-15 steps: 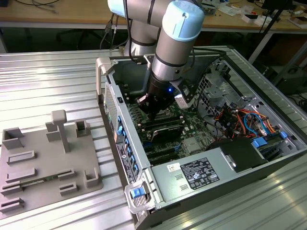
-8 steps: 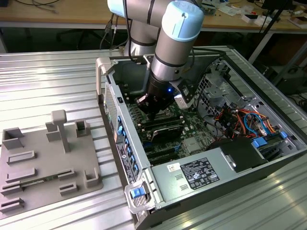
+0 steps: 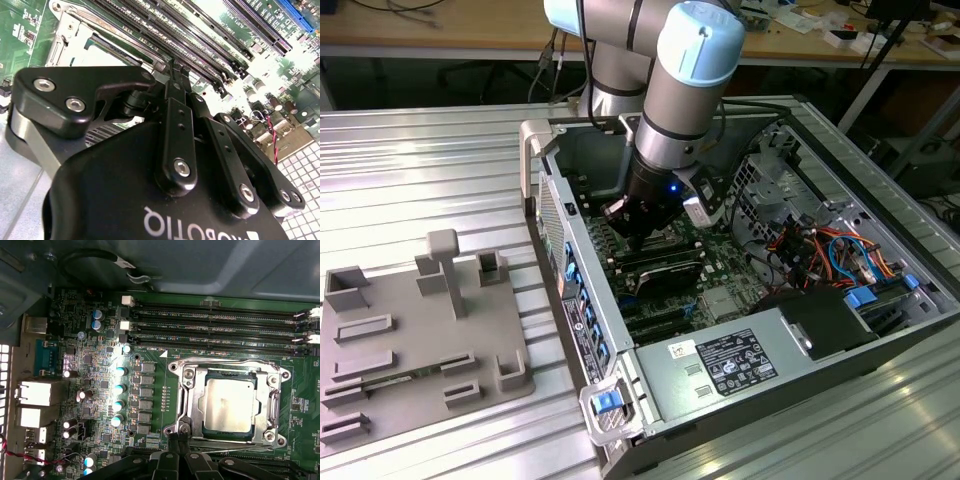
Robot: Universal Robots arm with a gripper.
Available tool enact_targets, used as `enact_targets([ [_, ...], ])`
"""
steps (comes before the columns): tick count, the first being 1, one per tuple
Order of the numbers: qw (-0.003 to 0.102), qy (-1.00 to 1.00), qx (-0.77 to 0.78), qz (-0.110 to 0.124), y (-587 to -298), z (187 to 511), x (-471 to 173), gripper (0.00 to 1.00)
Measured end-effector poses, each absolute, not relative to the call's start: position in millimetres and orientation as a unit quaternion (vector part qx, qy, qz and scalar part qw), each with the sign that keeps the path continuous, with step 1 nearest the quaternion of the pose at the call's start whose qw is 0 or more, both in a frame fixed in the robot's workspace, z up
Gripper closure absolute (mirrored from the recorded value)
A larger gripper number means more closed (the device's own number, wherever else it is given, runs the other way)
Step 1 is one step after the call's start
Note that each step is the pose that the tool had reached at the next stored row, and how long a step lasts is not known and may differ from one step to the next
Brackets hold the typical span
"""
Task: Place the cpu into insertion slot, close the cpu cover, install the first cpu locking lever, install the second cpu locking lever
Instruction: 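Install the second cpu locking lever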
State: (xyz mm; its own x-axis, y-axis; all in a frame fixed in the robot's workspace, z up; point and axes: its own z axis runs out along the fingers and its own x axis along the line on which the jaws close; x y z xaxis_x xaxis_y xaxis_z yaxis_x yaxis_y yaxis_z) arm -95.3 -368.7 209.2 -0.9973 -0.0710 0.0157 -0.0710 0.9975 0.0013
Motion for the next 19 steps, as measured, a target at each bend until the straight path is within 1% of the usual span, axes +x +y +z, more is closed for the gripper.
enact_targets([
  [4, 0.006, -0.999, 0.036, 0.000, -368.7, 209.1, -95.4, 0.89],
  [6, 0.002, -0.999, 0.036, 0.000, -368.6, 209.1, -95.6, 0.89],
  [10, -0.001, -0.999, 0.037, 0.000, -368.6, 209.1, -100.0, 0.89],
  [19, -0.002, -0.999, 0.037, -0.001, -367.9, 208.9, -101.8, 0.89],
])
